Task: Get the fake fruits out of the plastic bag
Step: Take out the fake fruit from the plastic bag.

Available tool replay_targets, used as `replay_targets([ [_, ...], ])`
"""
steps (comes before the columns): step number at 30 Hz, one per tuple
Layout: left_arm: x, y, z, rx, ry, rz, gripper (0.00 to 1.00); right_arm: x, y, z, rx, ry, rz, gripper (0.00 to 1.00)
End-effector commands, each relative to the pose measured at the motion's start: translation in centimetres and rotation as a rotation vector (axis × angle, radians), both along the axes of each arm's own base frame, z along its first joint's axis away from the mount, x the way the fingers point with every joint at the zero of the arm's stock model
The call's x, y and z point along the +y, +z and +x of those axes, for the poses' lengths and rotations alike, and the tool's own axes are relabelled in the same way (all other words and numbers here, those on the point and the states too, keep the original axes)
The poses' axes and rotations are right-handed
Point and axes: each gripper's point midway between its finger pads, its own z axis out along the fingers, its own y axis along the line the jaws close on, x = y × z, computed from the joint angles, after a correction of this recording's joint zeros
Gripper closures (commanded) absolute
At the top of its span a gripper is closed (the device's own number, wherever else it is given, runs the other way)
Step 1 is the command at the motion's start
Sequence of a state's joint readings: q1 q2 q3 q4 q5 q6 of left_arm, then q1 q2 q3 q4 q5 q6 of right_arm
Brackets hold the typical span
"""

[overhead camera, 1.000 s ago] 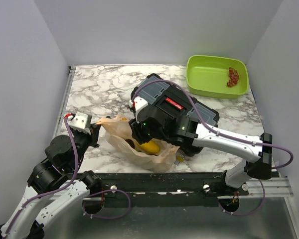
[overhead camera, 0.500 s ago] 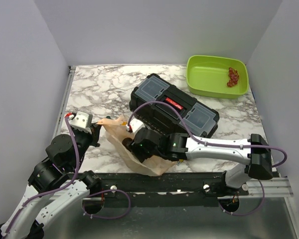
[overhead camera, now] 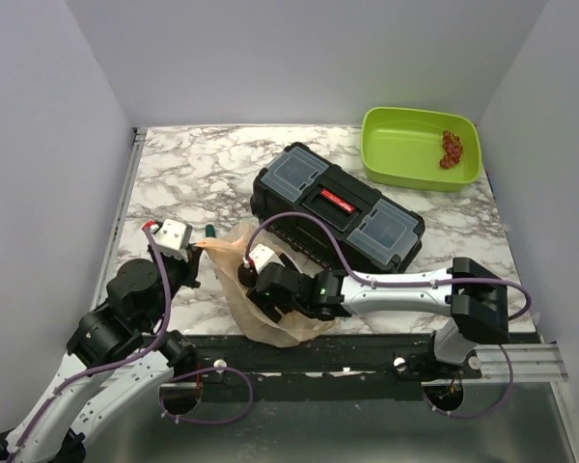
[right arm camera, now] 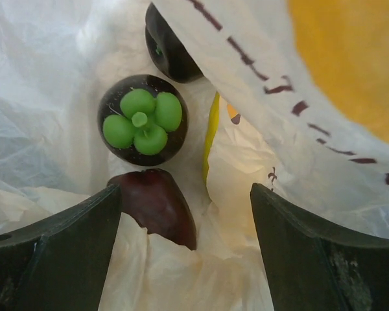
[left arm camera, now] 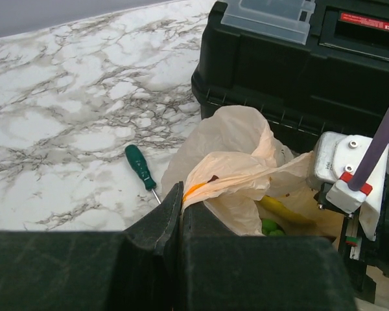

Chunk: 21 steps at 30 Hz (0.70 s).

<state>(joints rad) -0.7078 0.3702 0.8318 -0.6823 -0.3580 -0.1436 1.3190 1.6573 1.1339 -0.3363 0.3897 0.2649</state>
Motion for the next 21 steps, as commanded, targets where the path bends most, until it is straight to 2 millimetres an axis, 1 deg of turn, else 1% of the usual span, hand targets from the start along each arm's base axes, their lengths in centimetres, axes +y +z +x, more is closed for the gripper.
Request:
replay_targets([
  [1, 0.4, -0.1, 0.3, -0.018, 0.027, -0.009, 1.0, -1.2, -2.5, 1.0, -0.023, -0.028, -0.061, 0.15],
  [3, 0.5, -0.4, 0.4, -0.019, 0.037, -0.008, 1.0, -1.3, -3.2, 1.5, -0.021, -0.038, -0.062, 0.12],
  [5, 0.6, -1.0, 0.6, -0.013, 0.053, -0.008, 1.0, -1.3, -3.9, 2.0, -0.024, -0.048, -0.069, 0.12],
  [10, 1.3, -2.7, 0.8, -0.003, 0.1, 0.003, 1.0, -1.2, -5.8, 3.2, -0.063, -0.088, -0.123, 0.14],
  [12, 1.6, -3.1, 0.8, 0.008, 0.111, 0.018, 1.0, -1.2, -6.4, 3.4, -0.067, -0.098, -0.133, 0.14],
  [14, 1.8, -3.6, 0.9, 0.028, 0.122, 0.043, 1.0, -1.3, -6.6, 3.7, -0.078, -0.119, -0.123, 0.11],
  [17, 1.4, -4.3, 0.9, 0.057, 0.104, 0.071, 1.0, -1.7, -6.0, 4.5, -0.128, -0.171, -0.099, 0.06],
  [19, 1.1, -4.6, 1.1, 0.064, 0.095, 0.077, 1.0, -1.9, -5.2, 5.1, -0.159, -0.193, -0.081, 0.05],
  [21, 0.9, -4.7, 1.4, 0.065, 0.095, 0.08, 1.0, -1.3, -3.9, 5.1, -0.164, -0.188, -0.037, 0.06],
])
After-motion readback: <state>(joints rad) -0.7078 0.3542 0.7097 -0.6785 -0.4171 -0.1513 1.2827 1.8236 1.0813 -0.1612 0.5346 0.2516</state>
